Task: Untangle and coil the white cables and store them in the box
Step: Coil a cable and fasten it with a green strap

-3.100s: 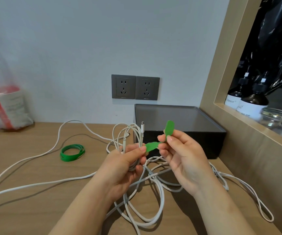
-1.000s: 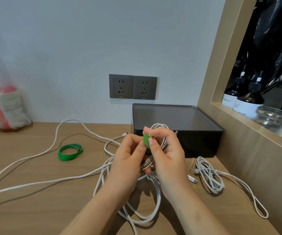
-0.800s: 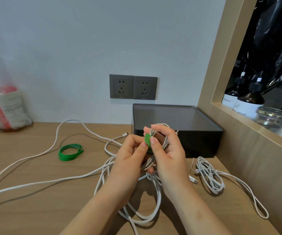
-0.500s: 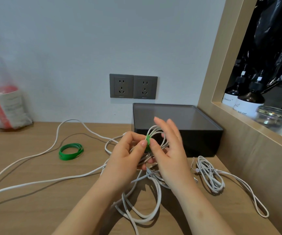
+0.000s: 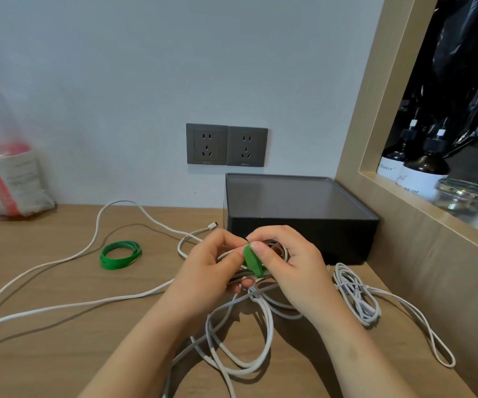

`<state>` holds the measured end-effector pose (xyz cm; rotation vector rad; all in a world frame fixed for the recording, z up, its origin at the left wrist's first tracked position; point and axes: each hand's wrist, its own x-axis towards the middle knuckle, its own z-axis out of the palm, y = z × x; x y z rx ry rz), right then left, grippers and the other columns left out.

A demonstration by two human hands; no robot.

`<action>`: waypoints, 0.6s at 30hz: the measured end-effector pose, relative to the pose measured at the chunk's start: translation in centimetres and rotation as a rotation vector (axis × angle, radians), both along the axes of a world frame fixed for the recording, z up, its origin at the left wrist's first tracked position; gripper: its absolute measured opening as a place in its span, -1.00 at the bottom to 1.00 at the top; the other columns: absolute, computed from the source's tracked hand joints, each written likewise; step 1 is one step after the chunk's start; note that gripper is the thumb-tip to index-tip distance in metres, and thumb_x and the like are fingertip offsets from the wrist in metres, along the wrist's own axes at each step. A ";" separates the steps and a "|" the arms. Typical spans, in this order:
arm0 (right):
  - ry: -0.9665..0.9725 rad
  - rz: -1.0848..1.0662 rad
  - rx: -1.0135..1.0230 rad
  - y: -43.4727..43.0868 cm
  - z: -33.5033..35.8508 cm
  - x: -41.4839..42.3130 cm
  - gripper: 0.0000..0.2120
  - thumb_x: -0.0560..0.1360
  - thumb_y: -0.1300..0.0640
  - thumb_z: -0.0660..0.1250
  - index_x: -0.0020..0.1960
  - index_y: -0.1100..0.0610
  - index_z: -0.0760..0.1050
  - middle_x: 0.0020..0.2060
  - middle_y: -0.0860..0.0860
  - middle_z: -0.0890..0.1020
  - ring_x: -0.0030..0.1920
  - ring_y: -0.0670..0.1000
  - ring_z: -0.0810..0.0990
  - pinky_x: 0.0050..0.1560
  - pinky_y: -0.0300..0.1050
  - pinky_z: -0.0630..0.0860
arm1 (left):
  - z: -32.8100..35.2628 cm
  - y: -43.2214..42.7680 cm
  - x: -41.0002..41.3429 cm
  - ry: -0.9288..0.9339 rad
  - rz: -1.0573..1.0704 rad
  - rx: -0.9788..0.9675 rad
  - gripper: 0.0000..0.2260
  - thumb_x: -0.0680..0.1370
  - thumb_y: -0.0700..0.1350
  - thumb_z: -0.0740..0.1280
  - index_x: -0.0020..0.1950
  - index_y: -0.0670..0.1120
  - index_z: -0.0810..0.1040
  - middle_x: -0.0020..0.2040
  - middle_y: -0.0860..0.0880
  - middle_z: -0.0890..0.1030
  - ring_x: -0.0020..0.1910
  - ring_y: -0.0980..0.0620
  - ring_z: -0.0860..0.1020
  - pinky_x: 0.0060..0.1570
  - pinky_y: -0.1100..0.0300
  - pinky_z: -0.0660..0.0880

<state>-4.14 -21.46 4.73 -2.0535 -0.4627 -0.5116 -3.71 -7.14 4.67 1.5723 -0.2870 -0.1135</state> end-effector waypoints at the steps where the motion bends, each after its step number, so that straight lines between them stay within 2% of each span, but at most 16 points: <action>1: 0.005 -0.007 0.000 0.0 0.0 0.0 -0.75 0.53 0.12 0.29 -0.13 -0.26 0.44 -0.11 -0.25 0.53 0.04 -0.30 0.46 -0.07 -0.51 0.43 | 0.0 0.0 0.0 0.012 -0.005 -0.015 -0.90 0.57 -0.11 0.27 -0.01 -0.13 0.52 -0.21 -0.06 0.65 -0.36 0.09 0.59 -0.39 0.31 0.47; 10: 0.035 -0.116 0.061 0.6 0.0 -0.1 -0.81 0.52 0.11 0.29 -0.16 -0.19 0.44 -0.14 -0.19 0.54 -0.05 -0.24 0.50 -0.13 -0.52 0.42 | 0.1 -0.4 -0.1 0.029 0.009 0.004 -0.86 0.61 -0.07 0.17 0.07 -0.11 0.46 -0.09 -0.17 0.60 -0.40 0.14 0.56 -0.37 0.30 0.48; 15: 0.052 -0.213 0.121 0.9 -0.2 -0.1 -0.88 0.51 0.10 0.30 -0.12 -0.12 0.46 -0.16 -0.18 0.55 -0.09 -0.23 0.52 -0.16 -0.52 0.43 | -0.2 -0.7 -0.4 -0.116 0.024 0.145 -0.91 0.56 -0.06 0.25 0.05 -0.01 0.43 -0.09 -0.03 0.60 -0.31 0.13 0.60 -0.29 0.27 0.55; 18: 0.142 -0.129 0.203 0.8 0.1 -0.3 -0.87 0.52 0.11 0.30 -0.13 -0.11 0.49 -0.20 -0.18 0.57 -0.10 -0.26 0.55 -0.20 -0.41 0.52 | -0.1 -0.5 -0.3 -0.171 0.080 0.171 -0.96 0.55 -0.11 0.27 -0.02 0.00 0.43 -0.16 -0.03 0.62 -0.35 0.12 0.59 -0.32 0.26 0.55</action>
